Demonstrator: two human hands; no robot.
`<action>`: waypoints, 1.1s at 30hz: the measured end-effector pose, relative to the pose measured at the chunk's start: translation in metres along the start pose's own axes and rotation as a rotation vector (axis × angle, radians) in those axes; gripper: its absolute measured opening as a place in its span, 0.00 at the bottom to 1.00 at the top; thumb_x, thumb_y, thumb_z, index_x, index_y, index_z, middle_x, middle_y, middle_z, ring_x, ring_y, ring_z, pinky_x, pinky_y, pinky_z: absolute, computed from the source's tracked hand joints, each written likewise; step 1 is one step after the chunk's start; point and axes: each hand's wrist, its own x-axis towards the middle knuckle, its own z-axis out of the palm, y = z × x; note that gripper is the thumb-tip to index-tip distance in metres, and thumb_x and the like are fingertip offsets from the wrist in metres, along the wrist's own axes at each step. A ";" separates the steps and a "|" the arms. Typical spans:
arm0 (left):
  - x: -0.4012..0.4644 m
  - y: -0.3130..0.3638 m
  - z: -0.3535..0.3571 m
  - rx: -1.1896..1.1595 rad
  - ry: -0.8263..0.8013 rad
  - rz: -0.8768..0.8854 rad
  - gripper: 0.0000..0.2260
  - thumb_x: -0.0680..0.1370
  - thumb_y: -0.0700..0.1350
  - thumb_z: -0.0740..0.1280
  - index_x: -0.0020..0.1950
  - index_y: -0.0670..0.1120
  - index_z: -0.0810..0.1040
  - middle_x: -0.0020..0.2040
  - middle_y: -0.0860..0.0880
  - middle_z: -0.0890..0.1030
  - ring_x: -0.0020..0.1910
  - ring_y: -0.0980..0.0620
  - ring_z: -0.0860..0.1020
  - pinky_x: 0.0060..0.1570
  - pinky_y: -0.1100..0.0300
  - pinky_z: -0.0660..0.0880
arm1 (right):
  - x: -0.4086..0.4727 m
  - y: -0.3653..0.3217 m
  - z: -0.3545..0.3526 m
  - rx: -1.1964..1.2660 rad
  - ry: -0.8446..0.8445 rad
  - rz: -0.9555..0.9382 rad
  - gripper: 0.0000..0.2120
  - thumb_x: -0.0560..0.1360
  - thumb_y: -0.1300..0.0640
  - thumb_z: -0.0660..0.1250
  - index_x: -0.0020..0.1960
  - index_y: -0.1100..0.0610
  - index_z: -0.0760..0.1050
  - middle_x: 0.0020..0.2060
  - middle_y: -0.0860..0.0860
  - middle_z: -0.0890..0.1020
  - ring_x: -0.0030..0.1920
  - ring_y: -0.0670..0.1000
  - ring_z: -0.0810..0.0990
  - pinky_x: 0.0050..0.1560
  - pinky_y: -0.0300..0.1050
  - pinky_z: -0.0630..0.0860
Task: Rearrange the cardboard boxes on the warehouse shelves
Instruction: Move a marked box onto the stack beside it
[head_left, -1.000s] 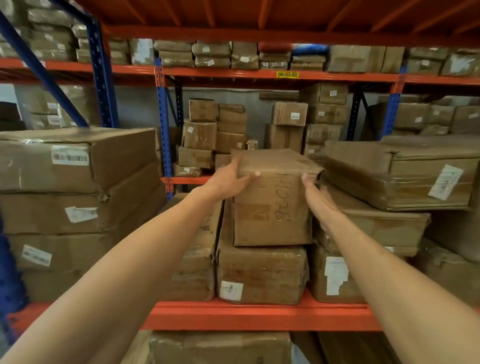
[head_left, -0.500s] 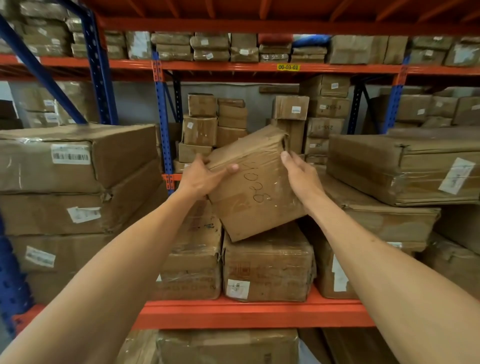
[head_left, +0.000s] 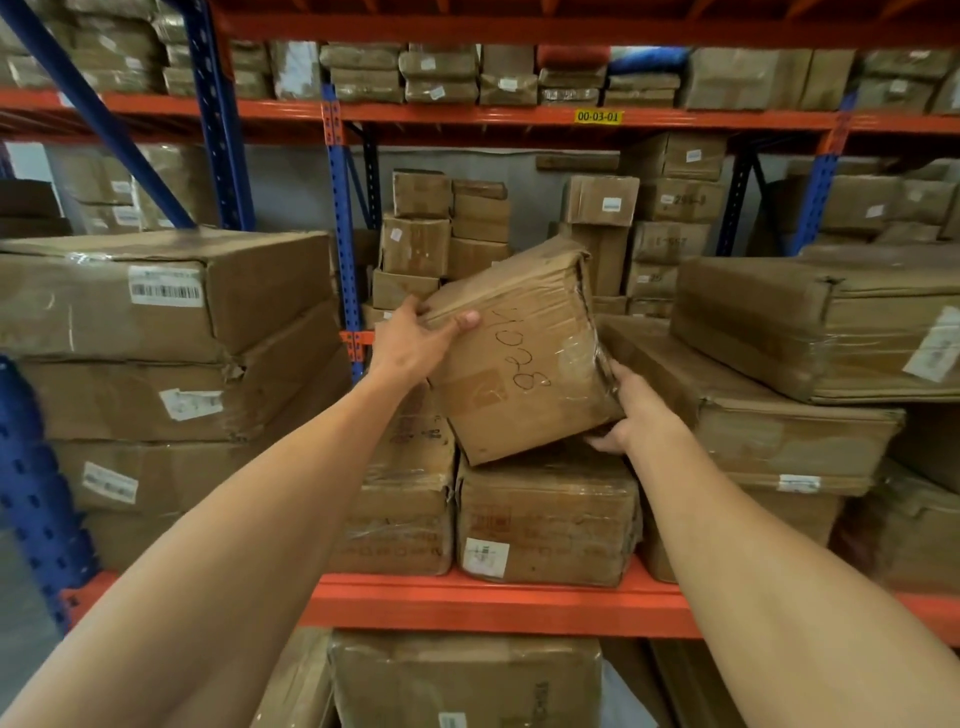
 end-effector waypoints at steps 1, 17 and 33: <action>-0.004 0.000 -0.001 -0.025 0.018 -0.003 0.36 0.68 0.70 0.72 0.67 0.49 0.74 0.61 0.50 0.79 0.56 0.50 0.79 0.43 0.64 0.75 | -0.003 0.002 0.003 0.045 -0.026 -0.006 0.25 0.79 0.45 0.72 0.72 0.53 0.75 0.62 0.59 0.83 0.62 0.64 0.81 0.65 0.69 0.76; -0.066 -0.089 -0.074 -0.424 0.359 -0.247 0.26 0.68 0.71 0.72 0.52 0.52 0.76 0.52 0.49 0.83 0.52 0.49 0.82 0.52 0.48 0.82 | -0.059 0.019 0.137 -0.119 -0.029 -0.476 0.31 0.73 0.60 0.74 0.75 0.56 0.70 0.69 0.57 0.78 0.66 0.59 0.78 0.69 0.58 0.76; -0.019 -0.067 -0.152 0.826 0.146 0.550 0.41 0.75 0.59 0.72 0.81 0.49 0.57 0.79 0.40 0.61 0.78 0.39 0.58 0.76 0.41 0.57 | -0.021 0.071 0.198 -0.710 -0.315 -0.628 0.43 0.79 0.39 0.69 0.84 0.59 0.55 0.78 0.56 0.71 0.76 0.58 0.70 0.75 0.55 0.69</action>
